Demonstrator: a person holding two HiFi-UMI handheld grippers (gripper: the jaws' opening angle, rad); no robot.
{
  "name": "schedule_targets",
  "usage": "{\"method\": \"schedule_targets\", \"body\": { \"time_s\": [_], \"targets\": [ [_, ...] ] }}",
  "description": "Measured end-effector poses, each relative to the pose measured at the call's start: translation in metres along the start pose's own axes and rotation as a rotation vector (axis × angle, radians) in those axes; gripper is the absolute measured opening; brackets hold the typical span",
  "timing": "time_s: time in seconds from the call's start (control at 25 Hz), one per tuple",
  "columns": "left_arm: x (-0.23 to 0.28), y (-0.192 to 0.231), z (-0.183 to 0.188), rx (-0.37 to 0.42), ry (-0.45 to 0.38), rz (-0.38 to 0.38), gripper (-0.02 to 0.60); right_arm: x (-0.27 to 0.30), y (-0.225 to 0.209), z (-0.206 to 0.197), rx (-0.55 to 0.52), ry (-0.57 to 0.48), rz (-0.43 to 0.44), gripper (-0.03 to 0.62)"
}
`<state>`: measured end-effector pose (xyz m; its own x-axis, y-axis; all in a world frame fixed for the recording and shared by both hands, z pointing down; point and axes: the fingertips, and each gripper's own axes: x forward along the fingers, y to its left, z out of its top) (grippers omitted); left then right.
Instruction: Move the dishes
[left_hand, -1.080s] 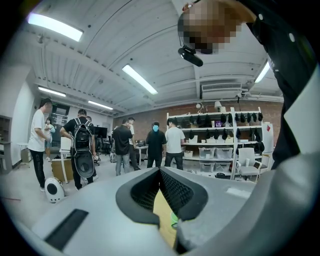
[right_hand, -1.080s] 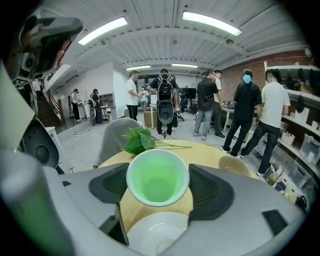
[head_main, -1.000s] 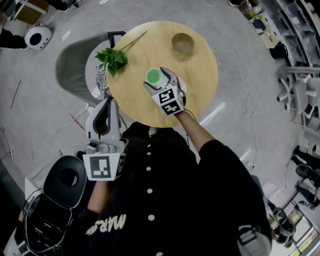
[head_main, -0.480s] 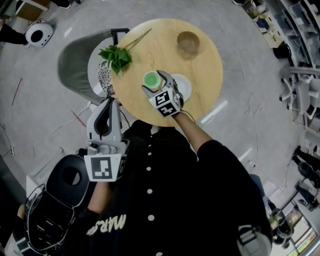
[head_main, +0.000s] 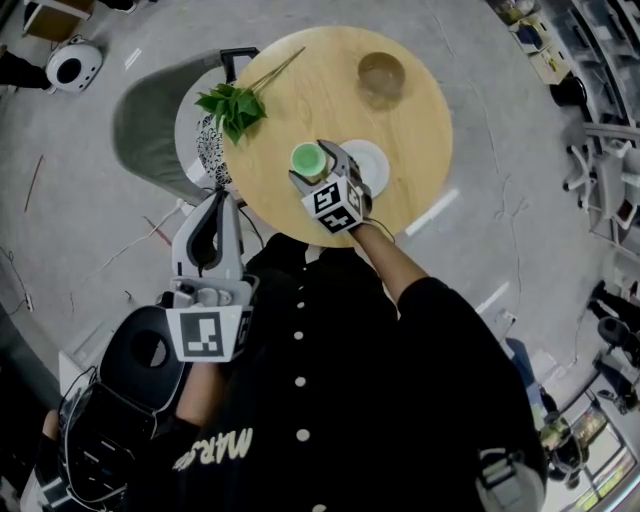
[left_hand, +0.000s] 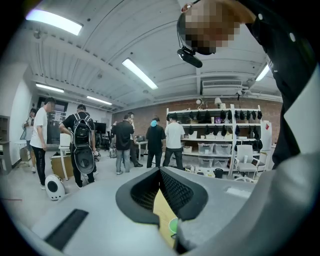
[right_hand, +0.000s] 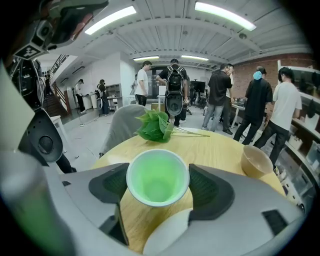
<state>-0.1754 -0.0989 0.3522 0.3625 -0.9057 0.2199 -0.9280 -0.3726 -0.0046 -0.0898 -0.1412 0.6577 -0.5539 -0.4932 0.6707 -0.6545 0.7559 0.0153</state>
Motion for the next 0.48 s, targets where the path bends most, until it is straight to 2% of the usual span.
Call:
{"method": "schedule_targets", "body": {
  "time_s": [0.48],
  "targets": [
    [0.0053, 0.0039, -0.002, -0.006, 0.014, -0.01, 0.003, 0.0046, 0.0037, -0.0059, -0.019, 0.011, 0.005, 0.373]
  ]
}}
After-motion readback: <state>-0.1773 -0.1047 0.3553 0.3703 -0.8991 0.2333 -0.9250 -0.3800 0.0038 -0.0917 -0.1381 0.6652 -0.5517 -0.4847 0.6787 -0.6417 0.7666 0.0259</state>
